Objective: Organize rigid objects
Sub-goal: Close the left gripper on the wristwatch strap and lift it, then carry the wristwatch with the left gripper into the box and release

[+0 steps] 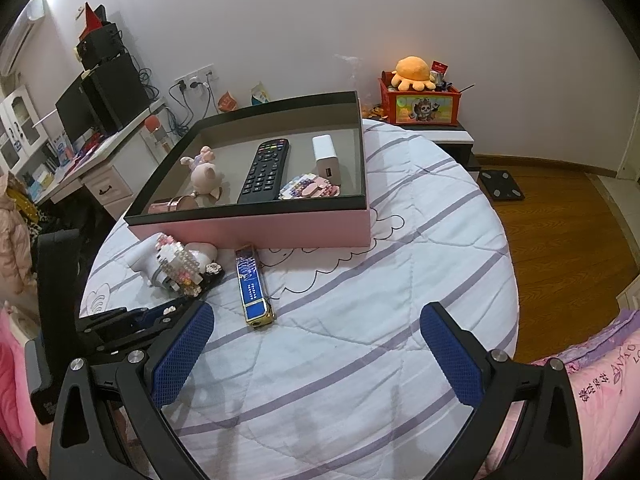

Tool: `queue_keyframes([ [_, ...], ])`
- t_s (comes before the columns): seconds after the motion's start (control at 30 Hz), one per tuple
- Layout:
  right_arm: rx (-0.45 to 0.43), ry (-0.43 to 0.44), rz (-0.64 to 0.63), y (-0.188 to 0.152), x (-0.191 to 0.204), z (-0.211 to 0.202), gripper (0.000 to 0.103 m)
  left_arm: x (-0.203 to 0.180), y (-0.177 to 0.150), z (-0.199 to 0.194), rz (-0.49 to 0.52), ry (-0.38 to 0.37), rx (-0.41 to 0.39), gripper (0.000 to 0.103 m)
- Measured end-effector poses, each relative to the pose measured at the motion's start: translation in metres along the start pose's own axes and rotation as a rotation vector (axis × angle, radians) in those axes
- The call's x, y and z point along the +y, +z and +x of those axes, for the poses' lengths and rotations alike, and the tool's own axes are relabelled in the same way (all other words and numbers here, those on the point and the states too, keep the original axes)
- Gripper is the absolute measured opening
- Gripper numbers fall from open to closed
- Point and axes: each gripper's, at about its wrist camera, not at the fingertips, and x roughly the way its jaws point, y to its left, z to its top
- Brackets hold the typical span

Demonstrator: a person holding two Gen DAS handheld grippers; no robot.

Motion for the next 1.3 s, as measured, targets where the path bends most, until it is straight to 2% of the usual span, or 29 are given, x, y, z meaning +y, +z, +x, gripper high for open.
queue_keyframes([
  [0.33, -0.014, 0.007, -0.006, -0.002, 0.007, -0.007, 0.103, 0.005, -0.021, -0.039, -0.020, -0.020, -0.022, 0.016],
  [0.57, -0.026, 0.020, -0.021, -0.003, 0.015, -0.014, 0.103, 0.009, -0.022, -0.070, -0.036, -0.017, -0.080, 0.016],
  [0.8, -0.035, 0.021, -0.023, -0.005, 0.017, -0.020, 0.103, 0.010, -0.018, -0.081, -0.047, -0.021, -0.110, 0.016],
  [1.1, -0.035, 0.022, -0.029, 0.006, 0.018, -0.012, 0.103, 0.007, 0.016, -0.092, -0.041, -0.022, -0.178, 0.016],
  [1.3, -0.049, 0.038, -0.054, 0.036, 0.023, 0.005, 0.103, 0.010, 0.061, -0.085, -0.036, -0.007, -0.218, 0.016],
])
